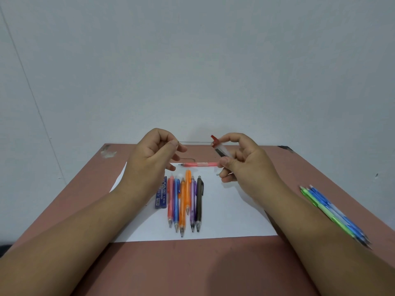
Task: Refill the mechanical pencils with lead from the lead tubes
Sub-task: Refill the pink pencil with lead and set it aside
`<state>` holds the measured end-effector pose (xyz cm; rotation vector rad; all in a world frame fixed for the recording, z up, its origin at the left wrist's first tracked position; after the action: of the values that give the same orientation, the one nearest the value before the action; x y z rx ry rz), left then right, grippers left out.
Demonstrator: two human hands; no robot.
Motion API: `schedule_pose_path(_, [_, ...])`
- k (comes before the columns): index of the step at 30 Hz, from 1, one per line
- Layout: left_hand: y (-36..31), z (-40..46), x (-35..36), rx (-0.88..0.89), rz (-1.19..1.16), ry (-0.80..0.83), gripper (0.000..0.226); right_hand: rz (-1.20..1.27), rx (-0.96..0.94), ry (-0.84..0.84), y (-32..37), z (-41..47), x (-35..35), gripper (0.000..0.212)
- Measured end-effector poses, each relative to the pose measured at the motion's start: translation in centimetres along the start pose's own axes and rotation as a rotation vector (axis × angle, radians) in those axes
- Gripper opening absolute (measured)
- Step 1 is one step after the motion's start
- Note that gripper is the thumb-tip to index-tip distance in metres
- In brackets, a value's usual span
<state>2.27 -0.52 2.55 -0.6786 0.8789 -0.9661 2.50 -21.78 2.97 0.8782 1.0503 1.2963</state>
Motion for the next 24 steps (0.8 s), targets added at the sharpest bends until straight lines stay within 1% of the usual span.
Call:
schedule_pose_path(3, [0.07, 0.08, 0.00, -0.004, -0.012, 0.001, 0.013, 0.027, 0.000, -0.011, -0.09, 0.00, -0.07, 0.063])
schedule_pose_path(6, [0.13, 0.11, -0.04, -0.004, -0.014, 0.001, 0.013, 0.027, 0.005, -0.012, -0.17, 0.07, -0.01, 0.063])
schedule_pose_path(9, [0.14, 0.10, -0.08, -0.004, -0.027, -0.002, 0.013, 0.013, 0.002, -0.020, -0.04, 0.02, -0.03, 0.061])
schedule_pose_path(13, [0.13, 0.08, -0.09, -0.007, -0.030, -0.003, 0.013, 0.015, 0.015, -0.022, 0.09, -0.07, -0.11, 0.053])
schedule_pose_path(17, [0.06, 0.05, -0.12, -0.011, -0.031, -0.004, 0.013, -0.004, 0.017, 0.009, -0.14, -0.16, 0.09, 0.048])
schedule_pose_path(21, [0.10, 0.03, -0.15, -0.017, -0.026, -0.007, 0.012, -0.148, -0.003, 0.071, -0.21, -0.27, 0.03, 0.039])
schedule_pose_path(24, [0.22, 0.10, -0.17, -0.023, -0.020, -0.020, 0.011, -0.220, 0.031, 0.127, -0.65, -0.35, 0.02, 0.037])
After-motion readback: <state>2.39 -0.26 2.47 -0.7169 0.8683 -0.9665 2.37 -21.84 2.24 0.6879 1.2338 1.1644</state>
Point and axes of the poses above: each hand's wrist, its own z-axis towards the middle knuckle, its own x-axis out of the palm, y = z × x, the point moved 4 cm from there along z, towards the middle knuckle, and after that the axes turned 10 degrees about z, right-handed, at the moved point
